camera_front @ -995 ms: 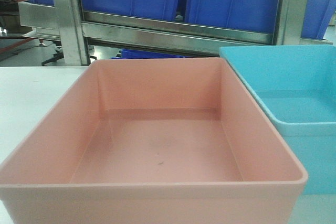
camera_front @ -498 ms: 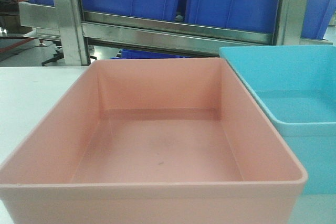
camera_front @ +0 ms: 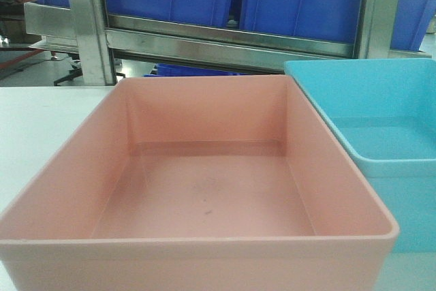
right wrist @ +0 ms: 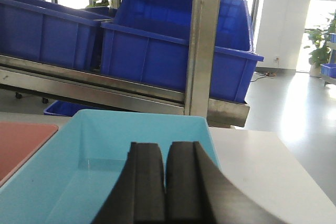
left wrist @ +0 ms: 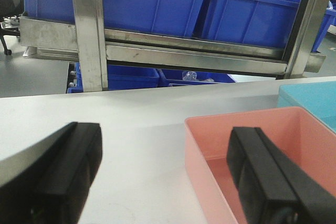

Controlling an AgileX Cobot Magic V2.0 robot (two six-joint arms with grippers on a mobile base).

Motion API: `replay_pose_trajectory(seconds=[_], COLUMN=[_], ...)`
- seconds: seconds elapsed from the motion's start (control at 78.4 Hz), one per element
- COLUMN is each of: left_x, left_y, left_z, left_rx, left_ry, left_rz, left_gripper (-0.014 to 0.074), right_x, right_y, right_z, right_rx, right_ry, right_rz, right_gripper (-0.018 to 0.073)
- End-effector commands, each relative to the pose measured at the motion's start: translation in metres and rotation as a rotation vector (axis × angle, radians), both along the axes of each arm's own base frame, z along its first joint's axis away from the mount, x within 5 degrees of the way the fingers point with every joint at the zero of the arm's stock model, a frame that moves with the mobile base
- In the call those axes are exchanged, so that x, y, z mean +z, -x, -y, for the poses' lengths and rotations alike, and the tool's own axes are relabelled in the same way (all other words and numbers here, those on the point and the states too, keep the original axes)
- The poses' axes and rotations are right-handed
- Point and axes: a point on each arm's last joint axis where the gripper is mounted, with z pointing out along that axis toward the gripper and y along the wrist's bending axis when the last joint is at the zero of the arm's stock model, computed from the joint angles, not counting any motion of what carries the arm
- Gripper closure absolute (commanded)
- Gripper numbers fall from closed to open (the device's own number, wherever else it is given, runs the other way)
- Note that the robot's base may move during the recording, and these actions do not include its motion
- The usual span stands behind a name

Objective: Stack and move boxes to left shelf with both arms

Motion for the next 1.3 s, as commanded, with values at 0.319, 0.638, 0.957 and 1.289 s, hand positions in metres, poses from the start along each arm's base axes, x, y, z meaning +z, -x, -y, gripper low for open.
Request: replay_pose_trajectory(seconds=[0.319, 0.638, 0.957, 1.289], left_x=[0.015, 0.015, 0.015, 0.015], left_y=[-0.001, -0.001, -0.001, -0.001], left_z=[-0.002, -0.002, -0.002, -0.002], left_rx=[0.023, 0.023, 0.023, 0.023], left_ry=[0.032, 0.032, 0.032, 0.032], left_rz=[0.089, 0.089, 0.089, 0.089], left_gripper=[0.0192, 0.0192, 0.0192, 0.0192], right_x=[0.048, 0.08, 0.103, 0.125], right_y=[0.004, -0.037, -0.095, -0.172], right_z=[0.0, -0.003, -0.009, -0.01], right_rx=[0.004, 0.015, 0.038, 0.036], right_ry=[-0.001, -0.014, -0.08, -0.075], right_rz=[-0.013, -0.359, -0.615, -0.882], right_gripper=[0.0503, 0.0503, 0.0503, 0.0154])
